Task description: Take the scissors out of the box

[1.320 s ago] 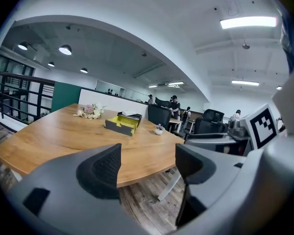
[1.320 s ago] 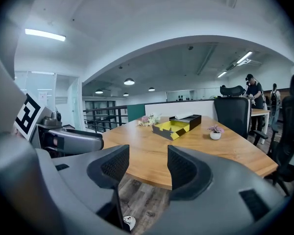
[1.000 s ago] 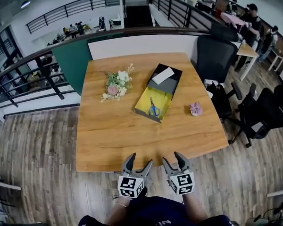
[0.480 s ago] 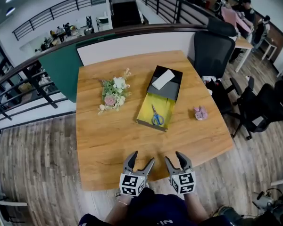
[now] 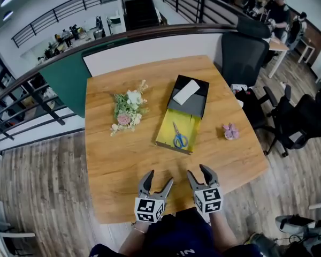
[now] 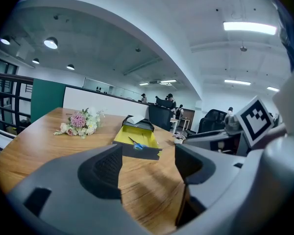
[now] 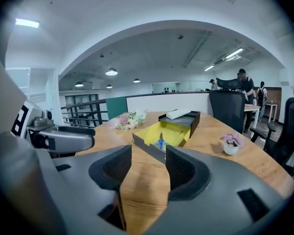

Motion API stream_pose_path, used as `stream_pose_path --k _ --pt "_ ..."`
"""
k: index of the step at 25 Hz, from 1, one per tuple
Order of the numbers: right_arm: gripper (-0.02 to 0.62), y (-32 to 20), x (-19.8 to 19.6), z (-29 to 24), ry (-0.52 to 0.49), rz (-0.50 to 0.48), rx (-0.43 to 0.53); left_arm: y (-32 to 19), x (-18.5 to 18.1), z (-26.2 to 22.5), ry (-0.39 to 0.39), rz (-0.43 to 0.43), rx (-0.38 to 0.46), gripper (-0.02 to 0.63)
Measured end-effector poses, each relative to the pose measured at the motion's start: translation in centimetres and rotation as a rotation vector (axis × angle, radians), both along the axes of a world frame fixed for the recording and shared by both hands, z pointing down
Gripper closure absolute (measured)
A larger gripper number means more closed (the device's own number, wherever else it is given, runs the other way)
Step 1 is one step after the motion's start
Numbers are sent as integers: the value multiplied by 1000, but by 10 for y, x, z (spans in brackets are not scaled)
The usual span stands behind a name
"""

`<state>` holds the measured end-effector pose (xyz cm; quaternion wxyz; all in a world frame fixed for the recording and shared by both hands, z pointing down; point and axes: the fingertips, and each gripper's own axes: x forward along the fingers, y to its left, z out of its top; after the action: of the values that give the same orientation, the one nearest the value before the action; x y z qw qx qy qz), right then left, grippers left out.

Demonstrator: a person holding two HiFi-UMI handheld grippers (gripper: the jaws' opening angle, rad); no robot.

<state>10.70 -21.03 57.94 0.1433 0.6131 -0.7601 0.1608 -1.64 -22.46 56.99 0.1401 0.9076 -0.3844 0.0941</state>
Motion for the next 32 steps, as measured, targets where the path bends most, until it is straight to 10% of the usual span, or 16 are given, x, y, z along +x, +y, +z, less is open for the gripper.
stream_pose_path --k 32 --pt "397 -185 8 98 144 -279 -634 -34 -86 2 -42 -389 -57 270"
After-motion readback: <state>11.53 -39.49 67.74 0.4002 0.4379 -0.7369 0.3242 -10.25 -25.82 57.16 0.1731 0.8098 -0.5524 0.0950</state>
